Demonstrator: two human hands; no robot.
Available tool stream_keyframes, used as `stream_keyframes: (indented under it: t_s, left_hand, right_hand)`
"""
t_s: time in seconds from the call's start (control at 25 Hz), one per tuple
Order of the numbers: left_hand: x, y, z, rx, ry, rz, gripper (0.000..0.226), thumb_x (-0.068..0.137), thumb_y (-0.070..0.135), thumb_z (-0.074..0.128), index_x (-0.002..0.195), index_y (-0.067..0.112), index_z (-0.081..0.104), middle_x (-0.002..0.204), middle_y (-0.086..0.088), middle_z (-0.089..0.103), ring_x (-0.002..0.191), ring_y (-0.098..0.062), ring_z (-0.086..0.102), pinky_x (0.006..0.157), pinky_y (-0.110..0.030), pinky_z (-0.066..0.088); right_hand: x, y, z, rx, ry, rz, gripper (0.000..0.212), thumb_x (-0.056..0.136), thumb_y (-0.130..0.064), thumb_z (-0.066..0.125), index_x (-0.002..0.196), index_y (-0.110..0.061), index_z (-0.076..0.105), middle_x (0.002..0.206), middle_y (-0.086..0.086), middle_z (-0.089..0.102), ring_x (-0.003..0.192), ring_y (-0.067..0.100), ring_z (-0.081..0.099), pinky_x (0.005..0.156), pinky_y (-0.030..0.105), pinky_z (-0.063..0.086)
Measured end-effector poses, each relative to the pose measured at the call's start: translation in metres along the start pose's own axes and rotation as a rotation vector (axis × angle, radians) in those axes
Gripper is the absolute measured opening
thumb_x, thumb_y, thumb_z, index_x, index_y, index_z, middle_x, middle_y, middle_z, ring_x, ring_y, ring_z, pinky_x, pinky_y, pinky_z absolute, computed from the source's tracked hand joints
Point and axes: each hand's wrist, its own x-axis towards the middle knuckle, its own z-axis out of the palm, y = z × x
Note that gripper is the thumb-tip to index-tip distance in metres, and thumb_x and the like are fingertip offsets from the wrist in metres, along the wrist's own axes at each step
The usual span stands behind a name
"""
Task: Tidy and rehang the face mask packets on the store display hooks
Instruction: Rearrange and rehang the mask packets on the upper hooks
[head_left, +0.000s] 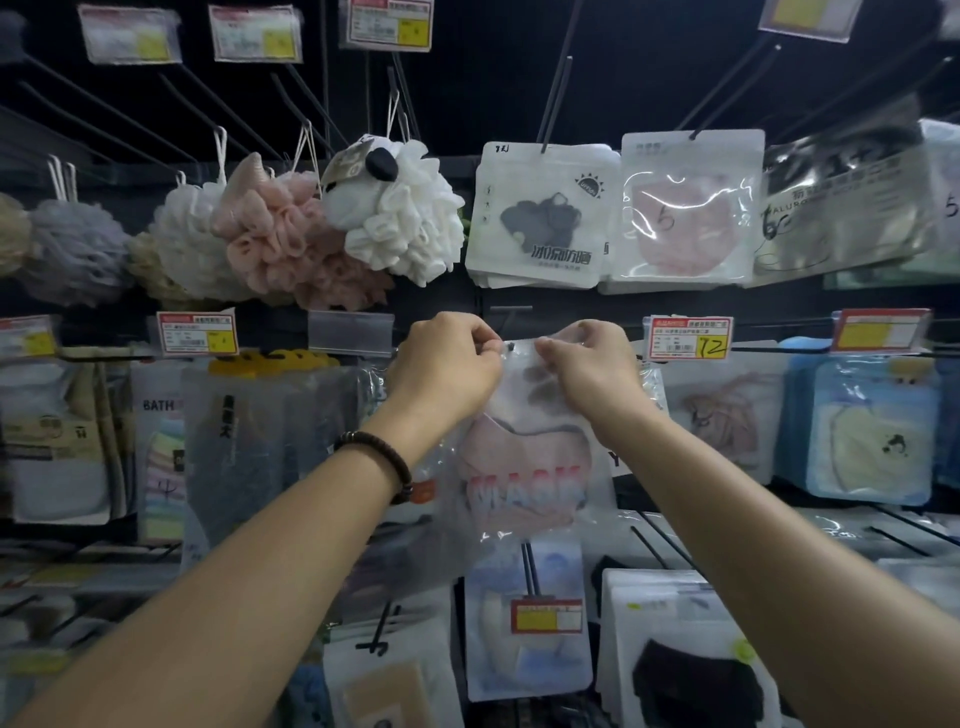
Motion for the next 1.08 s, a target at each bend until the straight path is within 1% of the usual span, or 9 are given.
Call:
stream_keyframes:
  t_s: [0.08,0.24,0.36,0.56,0.68,0.8,0.92,1.0,1.08]
  left_hand:
    - [0.0,-0.003,0.006,0.013,0.004,0.003,0.012,0.095,0.039,0.068,0.088,0.036,0.078,0.09,0.013,0.076,0.096,-0.019,0.072,0.084,-0.039,0.062]
    - [-0.006,-0.014,0.016,0.081,0.092,0.142,0.015,0.1,0.039,0.067,0.105,0.031,0.078,0.104,0.004,0.068,0.102,-0.022,0.065,0.079,-0.035,0.056]
    - [-0.018,-0.024,0.02,0.227,0.109,0.216,0.028,0.101,0.035,0.066,0.127,0.025,0.069,0.118,-0.001,0.056,0.113,-0.026,0.053,0.078,-0.031,0.044]
    - [-0.062,-0.052,0.014,0.201,0.139,0.26,0.052,0.096,0.026,0.075,0.14,0.018,0.049,0.13,-0.006,0.046,0.115,-0.023,0.053,0.087,-0.03,0.055]
    - [-0.11,-0.09,0.012,0.09,0.051,0.222,0.043,0.097,0.021,0.072,0.132,0.021,0.047,0.13,-0.001,0.046,0.102,-0.016,0.056,0.079,-0.026,0.052]
    - [-0.15,-0.144,0.015,0.149,-0.111,0.111,0.021,0.094,0.023,0.07,0.114,0.023,0.062,0.11,0.006,0.055,0.095,-0.018,0.061,0.077,-0.032,0.051]
    - [-0.169,-0.185,0.022,0.218,-0.293,-0.024,0.025,0.093,0.018,0.065,0.115,0.027,0.073,0.116,0.004,0.066,0.111,-0.024,0.066,0.092,-0.037,0.055]
    - [-0.176,-0.198,0.027,0.218,-0.419,-0.031,0.055,0.093,-0.002,0.054,0.135,0.029,0.069,0.143,0.003,0.063,0.134,-0.024,0.058,0.112,-0.041,0.05]
    - [-0.179,-0.205,0.029,0.222,-0.492,-0.033,0.076,0.091,-0.01,0.048,0.15,0.037,0.058,0.157,0.008,0.053,0.147,-0.018,0.047,0.123,-0.042,0.041]
  right_hand:
    - [0.001,0.003,0.002,-0.098,-0.009,-0.024,0.015,0.099,-0.03,0.073,0.088,-0.02,0.07,0.082,0.004,0.081,0.082,0.029,0.079,0.084,0.055,0.065]
    - [-0.006,0.011,0.0,-0.452,0.036,-0.131,0.038,0.104,-0.05,0.062,0.119,-0.015,0.059,0.107,0.003,0.065,0.101,0.025,0.062,0.08,0.041,0.05]
    - [-0.015,0.017,-0.001,-0.555,0.131,-0.25,0.037,0.105,-0.044,0.062,0.126,-0.015,0.054,0.124,0.009,0.056,0.109,0.031,0.058,0.09,0.046,0.052]
    - [-0.045,0.034,0.007,-0.486,0.246,-0.327,0.047,0.101,-0.024,0.067,0.143,-0.014,0.048,0.143,0.018,0.042,0.131,0.036,0.047,0.108,0.05,0.049]
    - [-0.106,0.056,0.023,-0.31,0.345,-0.487,0.045,0.098,-0.013,0.069,0.14,-0.01,0.055,0.146,0.016,0.042,0.138,0.031,0.044,0.11,0.049,0.051]
    - [-0.182,0.087,0.055,-0.106,0.219,-0.62,0.018,0.095,-0.007,0.067,0.113,-0.01,0.066,0.114,0.001,0.06,0.102,0.015,0.059,0.086,0.026,0.054]
    - [-0.23,0.126,0.096,0.002,-0.067,-0.188,0.01,0.095,-0.019,0.071,0.097,-0.027,0.066,0.087,-0.012,0.069,0.081,0.007,0.066,0.073,0.03,0.057]
    - [-0.232,0.154,0.119,0.115,-0.142,0.239,0.014,0.097,-0.022,0.075,0.107,-0.028,0.069,0.091,-0.004,0.075,0.082,0.01,0.074,0.079,0.043,0.064]
    - [-0.219,0.172,0.134,0.321,-0.117,0.553,0.027,0.098,-0.019,0.075,0.124,-0.02,0.065,0.098,0.008,0.078,0.079,0.023,0.078,0.072,0.046,0.066]
